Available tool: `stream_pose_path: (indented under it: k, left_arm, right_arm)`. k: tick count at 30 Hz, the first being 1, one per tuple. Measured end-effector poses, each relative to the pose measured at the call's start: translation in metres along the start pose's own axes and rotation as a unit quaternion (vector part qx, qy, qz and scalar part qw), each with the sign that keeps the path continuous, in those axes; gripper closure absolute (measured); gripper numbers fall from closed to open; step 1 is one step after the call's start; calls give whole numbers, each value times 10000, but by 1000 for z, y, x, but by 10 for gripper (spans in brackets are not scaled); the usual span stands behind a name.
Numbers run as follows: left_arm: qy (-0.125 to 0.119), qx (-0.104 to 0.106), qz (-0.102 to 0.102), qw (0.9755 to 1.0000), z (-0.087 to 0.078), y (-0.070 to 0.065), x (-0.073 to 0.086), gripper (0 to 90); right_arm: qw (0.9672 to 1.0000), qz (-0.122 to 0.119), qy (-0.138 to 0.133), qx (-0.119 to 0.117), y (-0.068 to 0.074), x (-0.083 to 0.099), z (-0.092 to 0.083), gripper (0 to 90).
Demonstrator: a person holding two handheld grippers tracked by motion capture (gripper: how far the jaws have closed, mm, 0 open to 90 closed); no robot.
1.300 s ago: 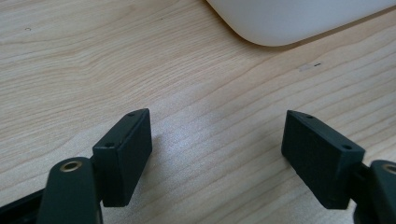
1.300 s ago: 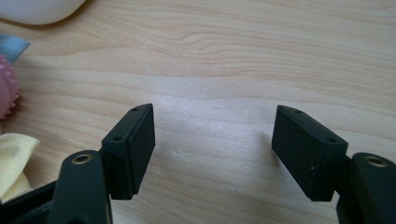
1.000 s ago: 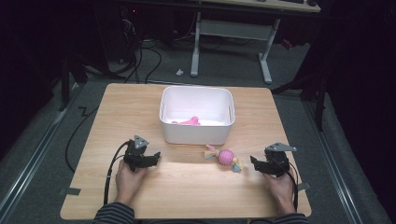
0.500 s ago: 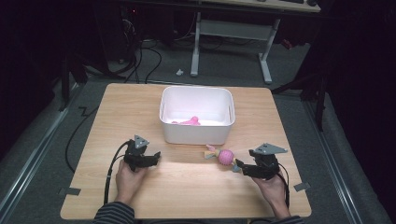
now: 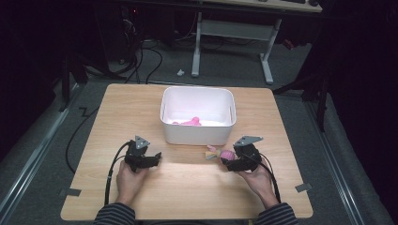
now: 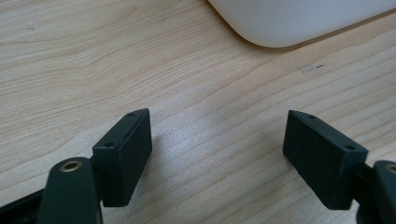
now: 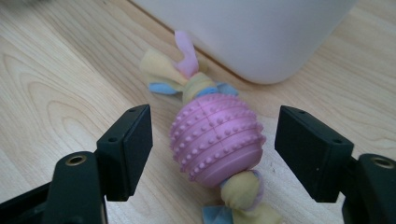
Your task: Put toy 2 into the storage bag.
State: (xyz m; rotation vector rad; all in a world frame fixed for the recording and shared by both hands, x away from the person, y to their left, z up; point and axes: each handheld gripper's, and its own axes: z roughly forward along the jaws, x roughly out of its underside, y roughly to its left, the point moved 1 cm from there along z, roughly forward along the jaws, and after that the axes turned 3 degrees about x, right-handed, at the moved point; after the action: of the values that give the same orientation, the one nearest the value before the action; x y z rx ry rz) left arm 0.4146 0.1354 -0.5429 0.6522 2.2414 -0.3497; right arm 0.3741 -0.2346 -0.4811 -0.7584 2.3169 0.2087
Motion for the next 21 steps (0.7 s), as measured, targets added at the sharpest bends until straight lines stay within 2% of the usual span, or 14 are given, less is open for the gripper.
stream_pose_path:
  k: [4,17,18,21]
  left_arm:
    - [2,2,0,10000,0,0,0,241]
    - [2,1,-1,10000,0,0,0,241]
    - [8,5,5,10000,0,0,0,241]
    - [8,4,6,10000,0,0,0,241]
  right_arm:
    - [9998,55,162,-49,0,0,7,274]
    - [9995,-71,306,19,-1,1,17,310]
    - [9989,-151,434,69,-2,0,19,310]
    - [9982,-162,561,131,-2,-1,22,306]
